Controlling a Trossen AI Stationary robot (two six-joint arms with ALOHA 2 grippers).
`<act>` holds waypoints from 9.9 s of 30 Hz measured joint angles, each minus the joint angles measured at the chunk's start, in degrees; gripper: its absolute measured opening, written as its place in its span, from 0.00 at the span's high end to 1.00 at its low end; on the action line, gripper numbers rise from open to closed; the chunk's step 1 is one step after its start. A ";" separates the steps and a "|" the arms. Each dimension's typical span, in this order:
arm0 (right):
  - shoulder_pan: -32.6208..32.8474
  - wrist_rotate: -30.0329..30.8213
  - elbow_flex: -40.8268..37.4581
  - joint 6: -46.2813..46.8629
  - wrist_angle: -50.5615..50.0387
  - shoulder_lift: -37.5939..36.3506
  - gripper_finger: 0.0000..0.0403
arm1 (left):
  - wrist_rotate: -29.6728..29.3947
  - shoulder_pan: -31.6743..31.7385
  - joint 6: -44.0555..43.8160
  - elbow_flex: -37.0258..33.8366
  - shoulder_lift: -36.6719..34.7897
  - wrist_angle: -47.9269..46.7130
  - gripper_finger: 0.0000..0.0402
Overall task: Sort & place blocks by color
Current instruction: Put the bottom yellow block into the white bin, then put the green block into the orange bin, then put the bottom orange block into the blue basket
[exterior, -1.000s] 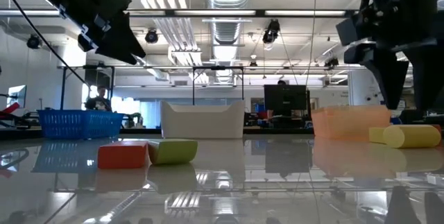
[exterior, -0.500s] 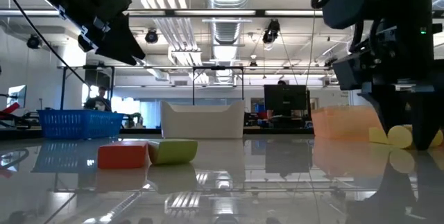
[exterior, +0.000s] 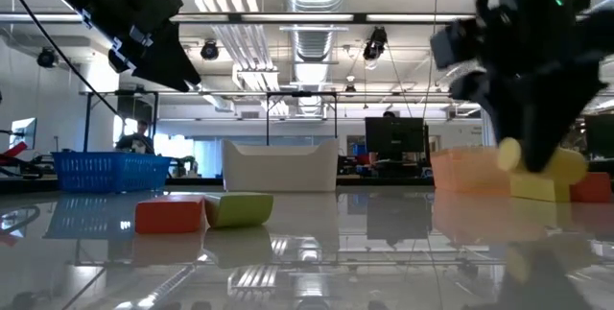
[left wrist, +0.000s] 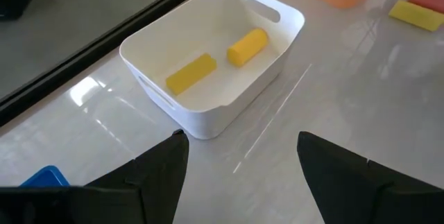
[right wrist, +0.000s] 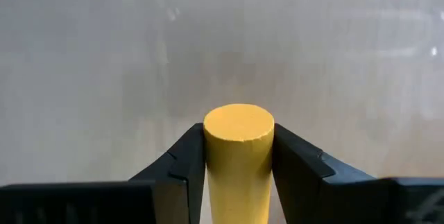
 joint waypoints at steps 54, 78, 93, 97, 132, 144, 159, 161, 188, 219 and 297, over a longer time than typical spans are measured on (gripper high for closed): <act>-35.32 19.41 21.37 -26.57 42.44 20.31 0.52 | 0.07 -1.62 5.66 -0.66 -1.89 6.39 0.37; -15.99 14.62 20.47 -19.00 20.53 9.38 0.66 | 1.31 -4.07 3.80 -1.31 0.28 6.69 0.37; -3.69 14.28 19.19 -12.77 15.08 9.38 0.72 | 3.69 -14.53 -1.89 -0.62 9.62 10.72 0.37; -2.38 12.25 19.17 -11.50 15.76 9.38 0.69 | 3.78 -17.96 -1.73 0.81 12.85 10.97 0.37; -1.46 -3.41 19.08 -16.27 43.29 27.34 0.37 | 3.65 -23.30 -2.16 7.28 19.54 11.98 0.37; -3.63 -10.11 19.08 -17.41 47.41 29.47 0.47 | 3.22 -23.26 -2.12 7.27 19.52 12.04 0.37; -3.48 -9.02 19.06 -16.55 43.22 27.38 0.62 | 2.89 -23.26 -1.88 7.26 19.52 12.03 0.37; -3.43 -7.43 19.02 -16.78 39.81 25.81 0.62 | 1.81 -23.26 -1.88 7.29 19.52 12.04 0.37; -20.80 19.41 9.29 -6.74 -5.60 -3.91 0.62 | 1.20 -23.26 -2.05 7.41 19.50 12.27 0.37; -49.29 17.81 -13.51 6.03 7.13 -15.80 0.48 | 1.76 -23.26 -0.76 7.26 19.50 12.44 0.37; -20.99 30.43 -13.86 10.64 20.51 -31.01 0.47 | 38.77 -14.10 48.52 22.86 50.07 9.05 0.72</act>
